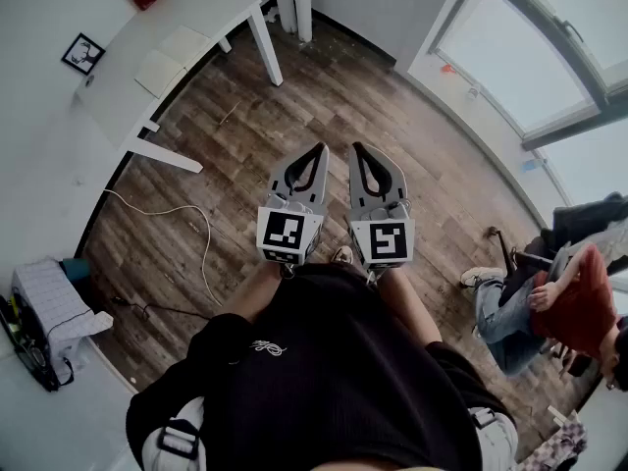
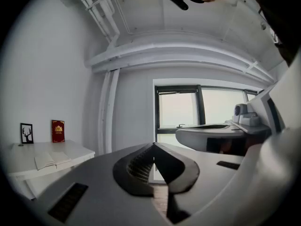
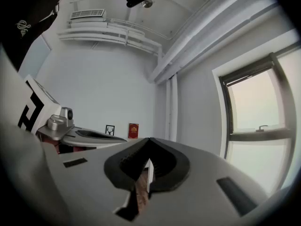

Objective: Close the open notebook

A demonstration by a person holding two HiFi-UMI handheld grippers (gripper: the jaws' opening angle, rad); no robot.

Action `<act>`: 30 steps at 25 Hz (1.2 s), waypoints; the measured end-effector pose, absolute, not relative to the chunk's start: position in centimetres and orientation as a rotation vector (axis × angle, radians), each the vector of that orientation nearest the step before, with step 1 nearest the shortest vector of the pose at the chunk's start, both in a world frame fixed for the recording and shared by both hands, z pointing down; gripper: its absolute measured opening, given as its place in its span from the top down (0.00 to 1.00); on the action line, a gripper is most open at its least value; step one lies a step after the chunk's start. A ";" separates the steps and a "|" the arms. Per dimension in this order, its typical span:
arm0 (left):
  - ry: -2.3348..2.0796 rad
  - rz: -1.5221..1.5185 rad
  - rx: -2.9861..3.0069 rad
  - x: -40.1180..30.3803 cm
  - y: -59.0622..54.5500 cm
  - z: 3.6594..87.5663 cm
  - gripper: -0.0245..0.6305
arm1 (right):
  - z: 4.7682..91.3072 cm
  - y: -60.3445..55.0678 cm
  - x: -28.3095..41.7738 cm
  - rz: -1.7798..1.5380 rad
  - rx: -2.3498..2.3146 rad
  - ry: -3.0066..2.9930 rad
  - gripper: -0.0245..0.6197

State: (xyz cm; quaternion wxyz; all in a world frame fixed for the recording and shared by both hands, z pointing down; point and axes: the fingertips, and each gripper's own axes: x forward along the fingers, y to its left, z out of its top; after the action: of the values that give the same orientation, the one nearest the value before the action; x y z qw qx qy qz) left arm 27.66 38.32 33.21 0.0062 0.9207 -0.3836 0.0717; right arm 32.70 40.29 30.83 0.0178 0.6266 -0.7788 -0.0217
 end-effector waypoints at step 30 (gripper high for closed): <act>-1.729 0.057 2.385 -7.4 25.0 36.6 0.96 | 32.4 24.4 -1.6 -0.302 1.242 -2.673 0.93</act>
State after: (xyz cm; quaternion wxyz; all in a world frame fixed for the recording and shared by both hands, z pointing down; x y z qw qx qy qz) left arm -7.44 25.03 36.60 0.0973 0.8056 -0.5841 0.0191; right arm -1.63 24.41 32.43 0.0890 0.4176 -0.8986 -0.1016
